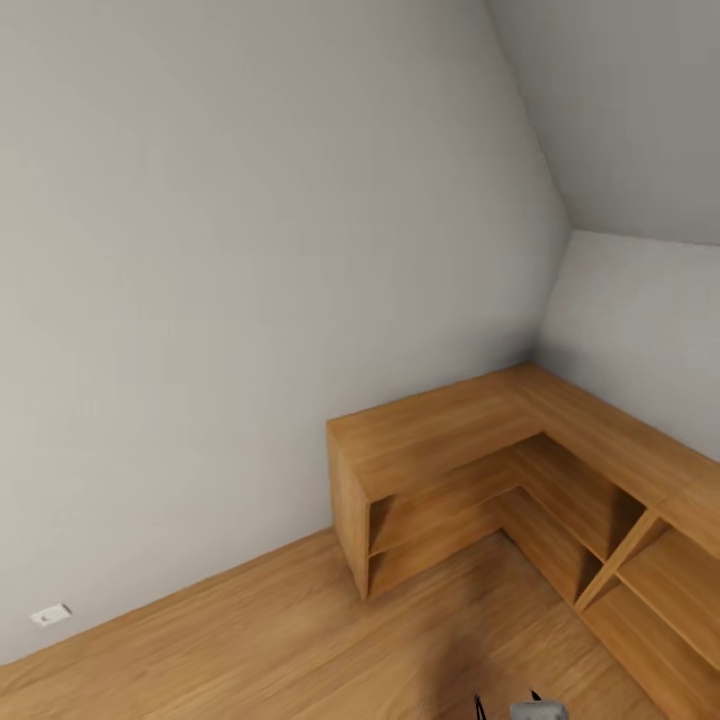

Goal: In the bedroom, organize the workspace by keeping the computer under the desk, ensuring the monitor is on the desk, placing the keyboard on the desk next to the monitor, placing the mouse on the desk next to the keyboard, moving the folder from the swivel chair onto the desk next to the mouse, stacking the notebook on top of the folder with the pen on top of the notebook, and positioning the swivel chair next to the desk.

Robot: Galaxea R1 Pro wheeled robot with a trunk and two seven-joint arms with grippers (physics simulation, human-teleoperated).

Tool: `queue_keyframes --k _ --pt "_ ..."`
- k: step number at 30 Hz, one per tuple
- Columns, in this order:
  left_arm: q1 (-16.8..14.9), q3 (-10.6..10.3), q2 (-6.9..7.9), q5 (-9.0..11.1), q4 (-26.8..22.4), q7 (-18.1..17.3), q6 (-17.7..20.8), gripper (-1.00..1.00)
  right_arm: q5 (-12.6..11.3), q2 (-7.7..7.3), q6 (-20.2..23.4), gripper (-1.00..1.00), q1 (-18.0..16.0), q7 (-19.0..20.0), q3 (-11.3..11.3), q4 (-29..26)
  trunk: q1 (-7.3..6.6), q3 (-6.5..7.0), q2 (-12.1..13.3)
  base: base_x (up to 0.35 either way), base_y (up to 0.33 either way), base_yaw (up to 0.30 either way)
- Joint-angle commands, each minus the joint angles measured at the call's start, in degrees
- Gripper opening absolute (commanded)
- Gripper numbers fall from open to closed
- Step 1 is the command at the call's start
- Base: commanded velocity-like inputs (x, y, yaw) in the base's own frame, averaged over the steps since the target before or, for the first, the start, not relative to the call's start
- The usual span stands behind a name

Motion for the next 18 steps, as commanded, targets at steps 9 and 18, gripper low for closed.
queue_keyframes --k 9,18 --pt "0.0 -0.5 0.05 0.2 -0.1 0.5 -0.3 1.0 -0.4 0.0 -0.1 1.0 -0.1 -0.2 0.5 0.0 0.03 -0.12 -0.1 0.216 0.152 -0.299" --pt "0.0 -0.5 0.05 0.2 -0.1 0.5 -0.3 1.0 -0.4 0.0 -0.1 1.0 -0.1 -0.2 0.5 0.0 0.03 -0.12 -0.1 0.273 0.101 -0.299"
